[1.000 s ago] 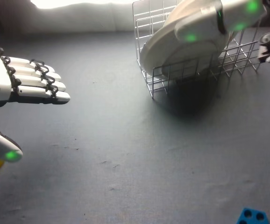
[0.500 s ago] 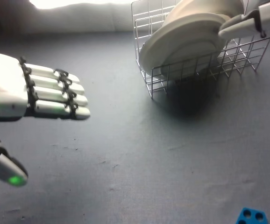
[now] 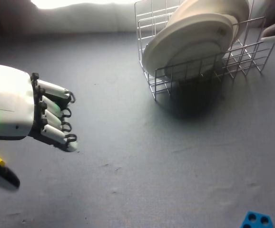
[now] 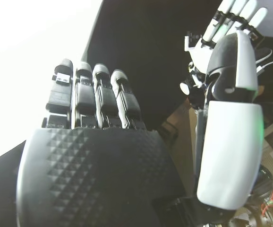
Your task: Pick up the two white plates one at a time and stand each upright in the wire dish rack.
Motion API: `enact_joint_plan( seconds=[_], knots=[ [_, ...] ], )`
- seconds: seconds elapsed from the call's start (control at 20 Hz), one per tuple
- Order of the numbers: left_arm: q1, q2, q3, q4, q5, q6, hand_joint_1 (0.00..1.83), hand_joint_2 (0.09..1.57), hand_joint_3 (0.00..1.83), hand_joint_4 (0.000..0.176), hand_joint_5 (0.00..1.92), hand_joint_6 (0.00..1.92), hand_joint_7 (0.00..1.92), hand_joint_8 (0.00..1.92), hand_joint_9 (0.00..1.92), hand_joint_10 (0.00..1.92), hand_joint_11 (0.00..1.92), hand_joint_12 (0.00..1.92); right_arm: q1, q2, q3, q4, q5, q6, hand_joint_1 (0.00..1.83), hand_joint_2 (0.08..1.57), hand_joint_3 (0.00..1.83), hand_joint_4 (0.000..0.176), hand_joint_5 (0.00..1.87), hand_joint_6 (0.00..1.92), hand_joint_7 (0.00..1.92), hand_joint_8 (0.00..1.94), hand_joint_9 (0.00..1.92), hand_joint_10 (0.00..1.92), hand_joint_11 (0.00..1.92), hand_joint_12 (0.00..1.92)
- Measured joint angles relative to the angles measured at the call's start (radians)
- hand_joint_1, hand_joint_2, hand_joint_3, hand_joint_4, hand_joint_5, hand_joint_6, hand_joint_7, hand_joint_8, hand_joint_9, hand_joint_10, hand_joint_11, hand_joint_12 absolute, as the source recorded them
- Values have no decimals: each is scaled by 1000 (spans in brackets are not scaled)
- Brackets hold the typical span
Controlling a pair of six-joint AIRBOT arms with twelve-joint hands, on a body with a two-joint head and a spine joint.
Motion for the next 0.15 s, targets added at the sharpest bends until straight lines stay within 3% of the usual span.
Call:
enact_joint_plan(
  seconds=[0.05, 0.15],
  knots=[
    [0, 1, 1, -1, 3, 0, 688, 1078, 1, 0, 449, 699, 542, 969, 424, 1296, 281, 1675, -11, 20, -15, -11, 6, 1, 1089, 1015, 0, 0, 360, 495, 375, 424, 282, 614, 0, 1234],
    [2, 3, 1, -2, 5, -1, 737, 1093, 2, 0, 353, 1022, 507, 1210, 376, 1445, 192, 1819, -24, 42, -38, -34, 4, 0, 1050, 977, 0, 0, 228, 1073, 146, 1225, 158, 1386, 0, 1687]
  ],
)
